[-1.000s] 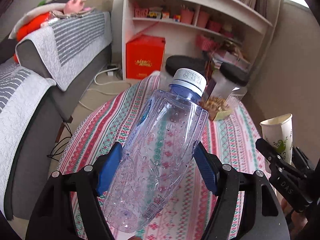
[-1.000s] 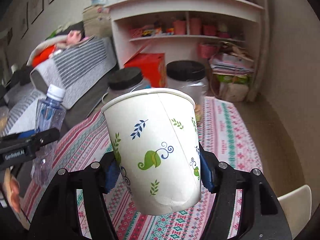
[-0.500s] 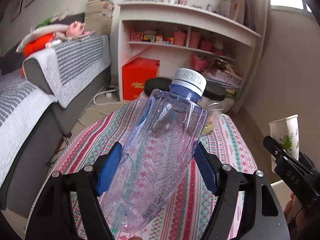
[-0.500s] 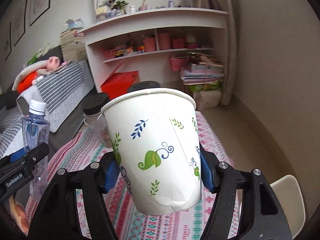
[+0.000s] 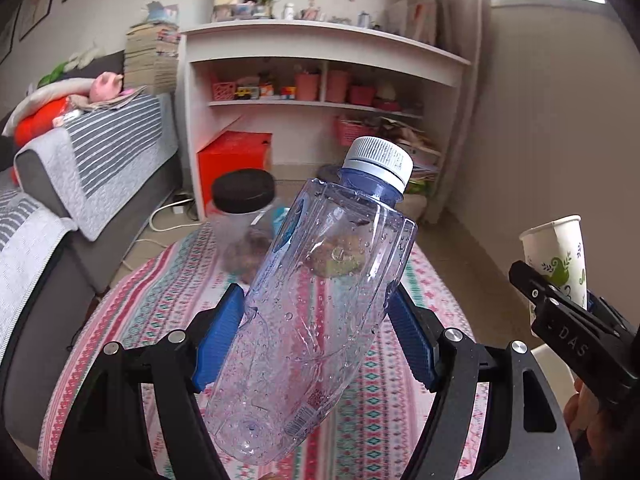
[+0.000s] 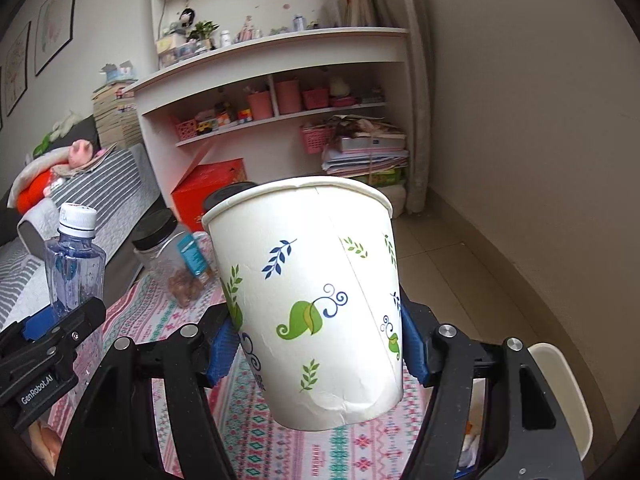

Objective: Collect trash
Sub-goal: 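Carry the water bottle and paper cup over the white bin, then open the right gripper to drop the paper cup into the bin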

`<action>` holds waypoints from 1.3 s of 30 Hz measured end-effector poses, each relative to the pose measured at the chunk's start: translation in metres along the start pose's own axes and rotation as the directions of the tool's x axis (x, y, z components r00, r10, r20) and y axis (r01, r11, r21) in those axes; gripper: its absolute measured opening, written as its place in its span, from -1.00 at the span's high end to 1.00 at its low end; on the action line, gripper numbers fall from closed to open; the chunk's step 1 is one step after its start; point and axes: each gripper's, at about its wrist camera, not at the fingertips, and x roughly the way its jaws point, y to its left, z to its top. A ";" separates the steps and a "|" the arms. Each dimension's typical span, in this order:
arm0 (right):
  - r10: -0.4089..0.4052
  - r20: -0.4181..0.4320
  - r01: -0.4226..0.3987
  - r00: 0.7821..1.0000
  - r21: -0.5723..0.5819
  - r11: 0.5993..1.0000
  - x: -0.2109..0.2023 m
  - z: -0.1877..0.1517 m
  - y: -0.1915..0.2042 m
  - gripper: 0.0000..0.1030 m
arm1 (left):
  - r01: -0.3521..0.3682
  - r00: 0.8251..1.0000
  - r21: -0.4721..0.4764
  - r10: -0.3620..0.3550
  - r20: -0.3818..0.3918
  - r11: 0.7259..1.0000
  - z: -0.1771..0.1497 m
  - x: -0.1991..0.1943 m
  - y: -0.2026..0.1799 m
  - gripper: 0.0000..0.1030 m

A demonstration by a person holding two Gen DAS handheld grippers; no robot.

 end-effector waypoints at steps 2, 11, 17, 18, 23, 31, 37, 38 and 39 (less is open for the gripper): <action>-0.015 0.002 0.015 1.000 0.010 1.000 -0.003 0.000 -0.010 -0.23 | 0.014 1.000 0.011 -0.014 -0.001 1.000 -0.001 0.000 -0.009 -0.39; -0.084 0.007 0.084 0.996 0.044 0.996 -0.020 -0.003 -0.053 -0.23 | 0.075 0.997 0.056 -0.075 -0.011 0.996 -0.006 0.001 -0.051 -0.39; -0.142 -0.005 0.142 0.990 0.081 0.987 -0.031 -0.007 -0.087 -0.24 | 0.129 0.991 0.097 -0.126 -0.038 0.987 -0.013 0.001 -0.083 -0.39; -0.153 -0.009 0.153 0.988 0.091 0.984 -0.033 -0.008 -0.094 -0.24 | 0.137 0.990 0.105 -0.134 -0.043 0.985 -0.013 0.002 -0.088 -0.39; -0.202 -0.021 0.203 0.979 0.124 0.971 -0.044 -0.014 -0.123 -0.26 | 0.188 0.981 0.147 -0.181 -0.064 0.971 -0.022 0.001 -0.117 -0.39; -0.295 -0.019 0.294 0.955 0.179 0.939 -0.071 -0.027 -0.176 -0.62 | 0.296 0.953 0.174 -0.278 -0.120 0.939 -0.037 -0.001 -0.167 -0.39; -0.392 -0.016 0.384 0.920 0.245 0.890 -0.093 -0.036 -0.220 -0.79 | 0.378 0.921 0.209 -0.344 -0.180 0.902 -0.051 -0.001 -0.208 -0.39; -0.405 -0.019 0.396 0.914 0.258 0.882 -0.096 -0.037 -0.227 -0.81 | 0.392 0.915 0.207 -0.357 -0.189 0.896 -0.055 -0.001 -0.215 -0.39; -0.417 -0.022 0.407 0.909 0.270 0.873 -0.099 -0.039 -0.234 -0.81 | 0.407 0.907 0.202 -0.369 -0.201 0.891 -0.059 -0.001 -0.221 -0.39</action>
